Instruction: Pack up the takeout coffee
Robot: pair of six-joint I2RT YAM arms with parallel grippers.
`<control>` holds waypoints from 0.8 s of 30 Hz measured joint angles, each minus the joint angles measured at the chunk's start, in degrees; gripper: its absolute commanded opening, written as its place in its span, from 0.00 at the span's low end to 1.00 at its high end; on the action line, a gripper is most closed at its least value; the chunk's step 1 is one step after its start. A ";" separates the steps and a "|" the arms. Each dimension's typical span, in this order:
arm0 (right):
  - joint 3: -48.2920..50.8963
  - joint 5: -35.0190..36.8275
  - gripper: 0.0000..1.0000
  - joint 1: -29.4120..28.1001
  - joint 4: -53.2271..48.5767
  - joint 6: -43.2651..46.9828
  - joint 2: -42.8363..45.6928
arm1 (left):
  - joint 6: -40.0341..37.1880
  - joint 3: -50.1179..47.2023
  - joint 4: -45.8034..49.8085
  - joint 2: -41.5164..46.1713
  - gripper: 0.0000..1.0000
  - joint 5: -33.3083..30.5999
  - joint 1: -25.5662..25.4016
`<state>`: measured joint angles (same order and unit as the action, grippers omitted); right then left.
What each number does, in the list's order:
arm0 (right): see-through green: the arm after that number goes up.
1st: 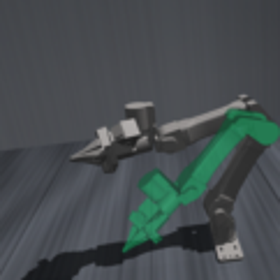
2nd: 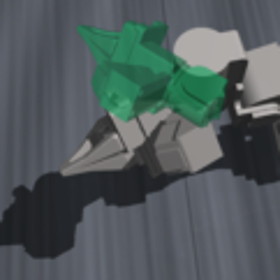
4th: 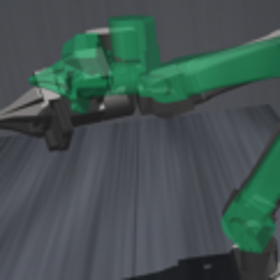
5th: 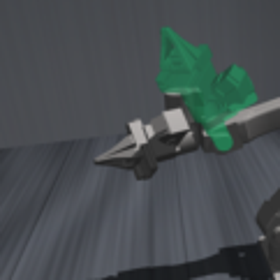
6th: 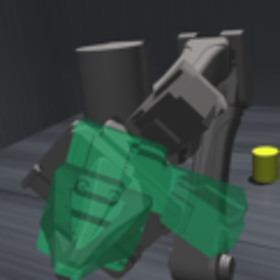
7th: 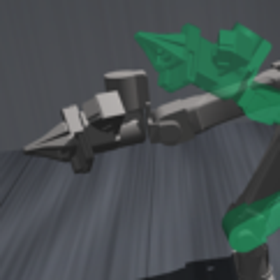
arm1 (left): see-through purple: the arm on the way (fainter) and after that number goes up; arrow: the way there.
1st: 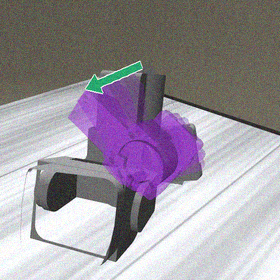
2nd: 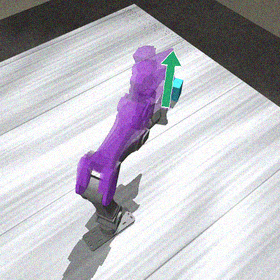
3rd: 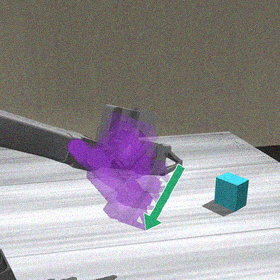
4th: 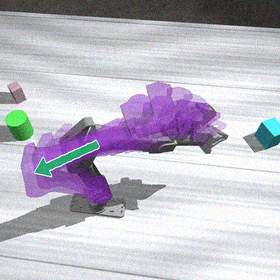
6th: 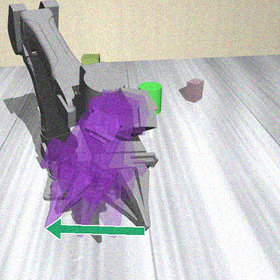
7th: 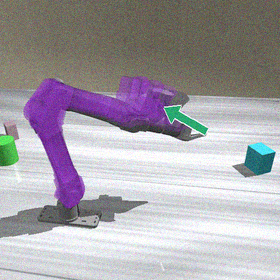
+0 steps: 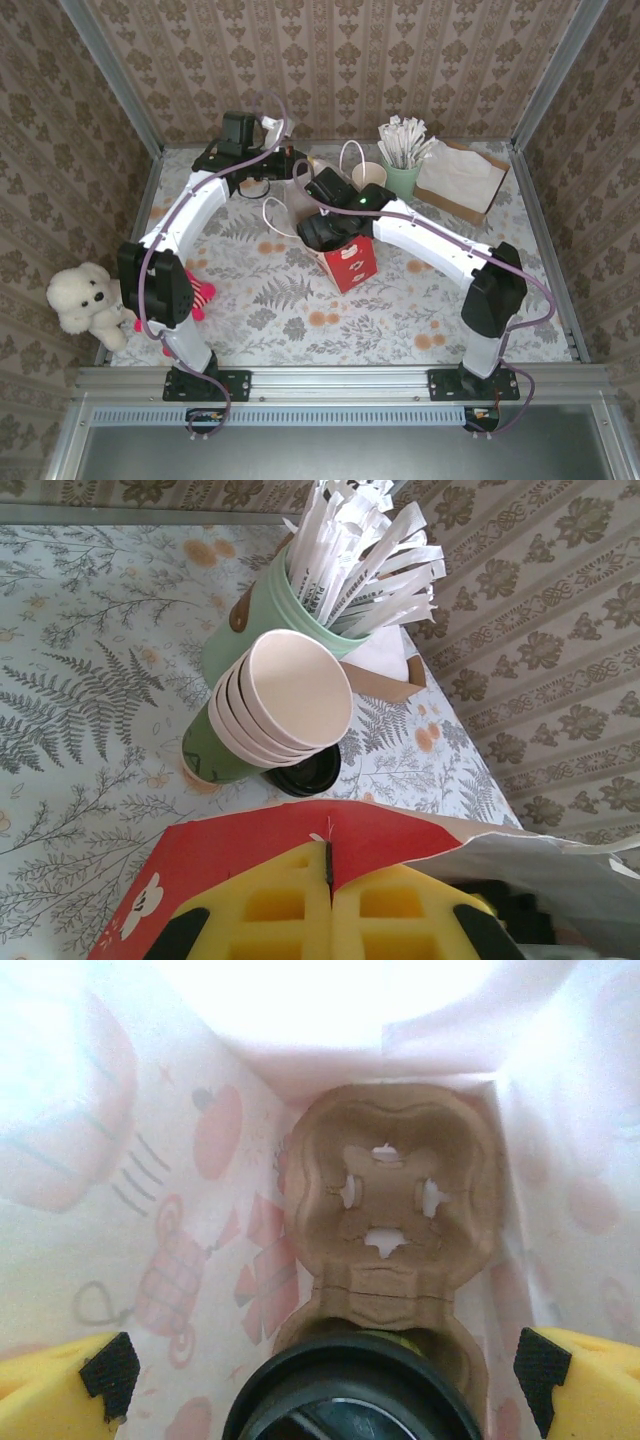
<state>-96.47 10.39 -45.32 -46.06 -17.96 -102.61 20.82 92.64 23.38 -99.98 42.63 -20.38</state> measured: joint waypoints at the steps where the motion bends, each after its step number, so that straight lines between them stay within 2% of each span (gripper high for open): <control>1: 0.11 0.02 1.00 0.00 0.52 0.04 0.68 | 0.09 0.00 0.20 0.00 0.00 -0.07 0.09; 17: 2.69 0.42 1.00 -0.33 5.73 1.44 3.85 | 0.74 -0.02 0.46 -0.02 0.00 -0.72 0.57; 24: 6.91 0.20 1.00 -0.37 14.12 5.07 8.28 | 1.73 -0.09 0.61 -0.02 0.00 -1.55 0.59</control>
<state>-89.56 10.59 -45.69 -31.94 -12.88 -94.32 22.55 92.55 23.99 -100.01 41.08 -19.79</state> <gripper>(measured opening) 0.999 0.048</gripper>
